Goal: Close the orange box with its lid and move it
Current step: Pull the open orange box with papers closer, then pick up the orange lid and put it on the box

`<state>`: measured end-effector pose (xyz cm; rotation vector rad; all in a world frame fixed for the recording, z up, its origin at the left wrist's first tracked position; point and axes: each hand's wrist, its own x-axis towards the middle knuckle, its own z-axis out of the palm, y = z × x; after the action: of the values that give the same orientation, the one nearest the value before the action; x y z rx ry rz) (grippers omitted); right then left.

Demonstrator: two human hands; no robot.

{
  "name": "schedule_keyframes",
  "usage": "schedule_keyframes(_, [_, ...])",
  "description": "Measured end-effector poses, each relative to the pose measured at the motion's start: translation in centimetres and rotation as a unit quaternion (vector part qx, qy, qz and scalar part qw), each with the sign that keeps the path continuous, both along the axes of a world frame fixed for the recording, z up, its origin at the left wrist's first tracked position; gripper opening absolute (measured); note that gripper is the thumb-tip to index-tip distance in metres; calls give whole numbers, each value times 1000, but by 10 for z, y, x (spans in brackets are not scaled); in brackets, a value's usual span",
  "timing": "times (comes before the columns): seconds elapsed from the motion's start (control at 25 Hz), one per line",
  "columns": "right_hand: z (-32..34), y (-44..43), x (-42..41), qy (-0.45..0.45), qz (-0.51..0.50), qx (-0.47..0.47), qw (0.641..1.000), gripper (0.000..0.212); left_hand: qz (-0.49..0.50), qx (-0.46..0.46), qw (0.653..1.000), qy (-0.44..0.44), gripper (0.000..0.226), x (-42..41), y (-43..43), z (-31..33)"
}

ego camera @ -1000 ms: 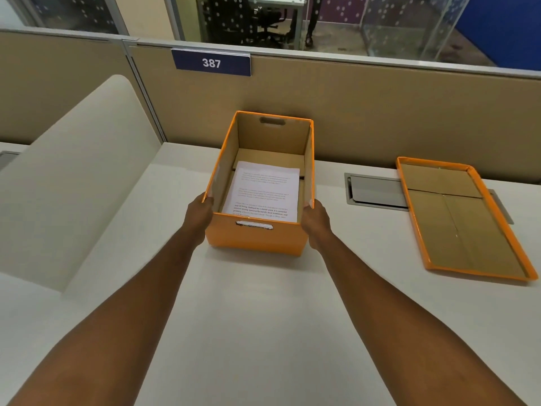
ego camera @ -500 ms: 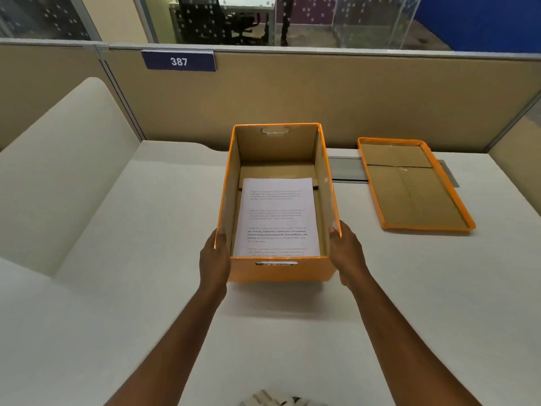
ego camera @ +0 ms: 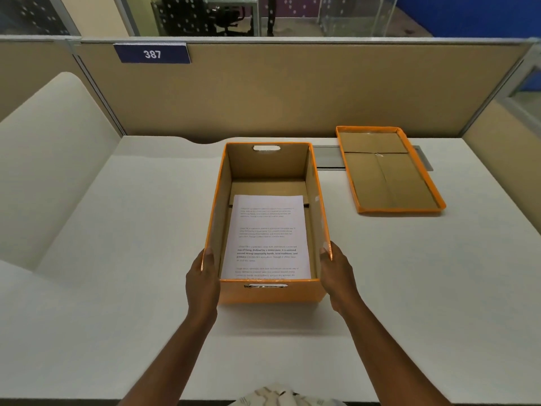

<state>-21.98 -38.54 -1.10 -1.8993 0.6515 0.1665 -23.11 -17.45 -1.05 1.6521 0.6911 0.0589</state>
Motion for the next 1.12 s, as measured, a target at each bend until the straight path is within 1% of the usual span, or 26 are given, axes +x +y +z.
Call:
schedule_keyframes(0.12, [-9,-2,-2,7,5,2,1000,45,4,-5,1000,2,48,-4,-3,-4])
schedule_keyframes(0.2, [-11,-2,-3,7,15,4,1000,45,9,-3,1000,19,51,-4,-2,-10])
schedule_keyframes(0.24, [-11,-1,-3,6,23,6,1000,45,15,15,999,33,53,-5,0,-13])
schedule_keyframes(0.28, [-12,-1,-3,8,30,11,999,45,18,69,996,46,56,-7,2,-14])
schedule_keyframes(0.32, [-10,-3,-2,7,37,19,999,44,21,158,986,48,58,-8,3,-14])
schedule_keyframes(0.36, [-10,-6,-1,6,42,28,999,42,23,258,966,16,57,-10,2,-10])
schedule_keyframes(0.4, [-10,-10,3,5,39,36,999,42,13,344,938,-50,54,-11,-1,-6])
schedule_keyframes(0.44, [-11,-15,9,3,25,37,999,44,-12,387,914,-124,50,-9,-8,0])
schedule_keyframes(0.48, [-13,-21,16,1,9,27,1000,48,-44,392,902,-178,48,-4,-19,6])
schedule_keyframes(0.52, [-16,-28,24,0,-1,9,1000,52,-78,371,901,-211,47,2,-32,14])
schedule_keyframes(0.56, [-19,-36,32,0,-5,-10,1000,56,-108,343,905,-229,45,10,-47,20])
schedule_keyframes(0.64, [-25,-50,47,-2,-12,-27,1000,62,-169,289,914,-229,40,28,-80,30])
schedule_keyframes(0.84, [-33,-95,88,-18,-28,-60,998,63,-275,216,922,-165,37,87,-162,37])
schedule_keyframes(0.96, [-36,-123,112,-30,-36,-74,996,60,-313,208,915,-146,40,118,-204,38])
schedule_keyframes(1.0, [-37,-134,121,-32,-40,-83,995,58,-328,205,914,-121,43,130,-218,37])
schedule_keyframes(1.08, [-40,-159,139,-33,-56,-104,992,56,-357,183,915,-36,48,155,-242,31])
schedule_keyframes(1.12, [-42,-173,146,-34,-61,-114,991,57,-362,162,918,10,45,168,-253,23])
